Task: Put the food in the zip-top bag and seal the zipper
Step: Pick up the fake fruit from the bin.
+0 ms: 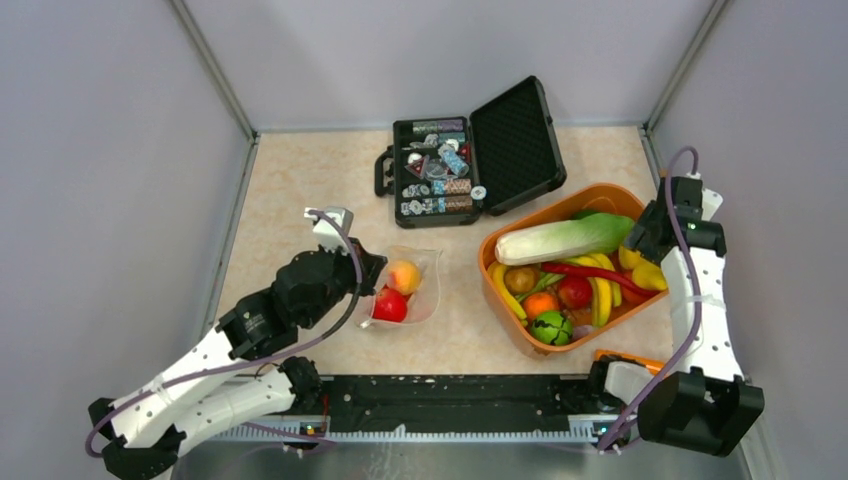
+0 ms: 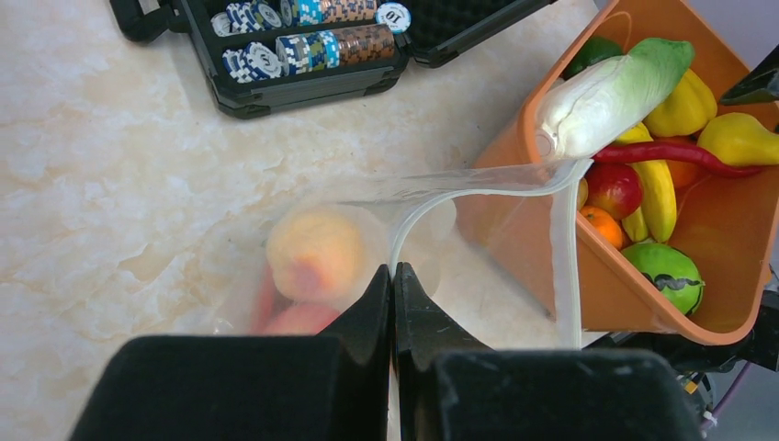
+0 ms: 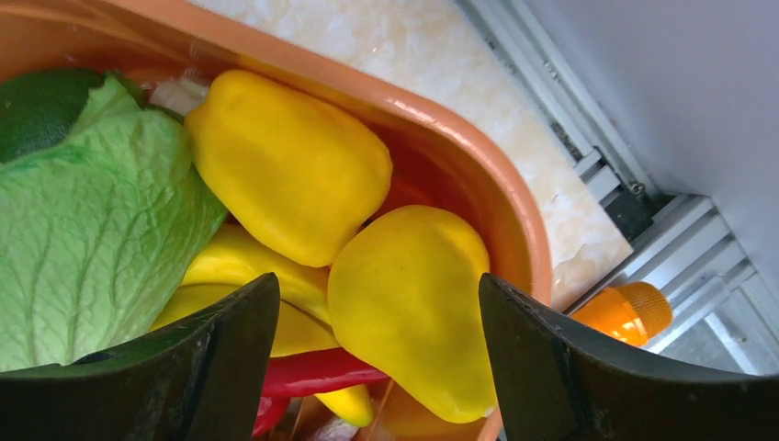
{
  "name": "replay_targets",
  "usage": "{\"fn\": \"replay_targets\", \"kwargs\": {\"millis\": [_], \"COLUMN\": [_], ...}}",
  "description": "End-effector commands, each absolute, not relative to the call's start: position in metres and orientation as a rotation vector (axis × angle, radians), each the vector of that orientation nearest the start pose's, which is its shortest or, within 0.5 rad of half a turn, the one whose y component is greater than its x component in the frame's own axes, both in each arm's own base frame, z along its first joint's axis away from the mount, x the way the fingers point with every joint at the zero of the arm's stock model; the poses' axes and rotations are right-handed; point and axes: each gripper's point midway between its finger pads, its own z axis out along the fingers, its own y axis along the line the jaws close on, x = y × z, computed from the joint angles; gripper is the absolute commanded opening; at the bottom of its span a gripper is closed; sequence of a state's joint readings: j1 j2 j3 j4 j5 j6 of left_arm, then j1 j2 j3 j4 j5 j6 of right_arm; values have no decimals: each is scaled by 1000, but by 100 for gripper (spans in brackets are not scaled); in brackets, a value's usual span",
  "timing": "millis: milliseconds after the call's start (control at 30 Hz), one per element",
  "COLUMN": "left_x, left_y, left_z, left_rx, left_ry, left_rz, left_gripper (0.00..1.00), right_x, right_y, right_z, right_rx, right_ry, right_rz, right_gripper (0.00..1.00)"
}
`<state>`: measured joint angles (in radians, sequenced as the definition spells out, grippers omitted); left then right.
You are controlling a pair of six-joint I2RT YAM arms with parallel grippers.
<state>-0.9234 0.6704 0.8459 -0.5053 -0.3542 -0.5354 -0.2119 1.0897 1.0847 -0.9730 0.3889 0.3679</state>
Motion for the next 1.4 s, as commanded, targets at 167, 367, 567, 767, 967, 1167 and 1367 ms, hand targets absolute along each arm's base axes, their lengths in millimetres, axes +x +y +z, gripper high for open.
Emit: {"fn": "replay_targets", "kwargs": {"millis": [167,367,567,767,967,1167,1367], "left_x": [191,189,190,192,195,197,200], "left_y": [-180,-178,-178,-179,-185,-186,-181], "left_z": [282,283,282,281,279,279,280], "left_rx": [138,135,133,125,131,144,141], "left_ry": [1858,1855,1857,1859,1862,1857,1855], "left_rz": [-672,-679,-673,-669,-677,-665,-624], "left_gripper": [0,0,0,0,0,0,0], "right_x": [235,242,237,220,202,196,193], "right_y": [-79,-52,-44,-60,-77,-69,-58], "right_z": [161,163,157,170,176,165,152], "right_rx": [873,829,794,858,898,864,817], "right_ry": [2400,2363,2395,2345,2373,2485,2571], "right_rz": [-225,-10,34,-101,-265,-332,-343], "right_gripper": [65,39,52,66,68,72,89]}}
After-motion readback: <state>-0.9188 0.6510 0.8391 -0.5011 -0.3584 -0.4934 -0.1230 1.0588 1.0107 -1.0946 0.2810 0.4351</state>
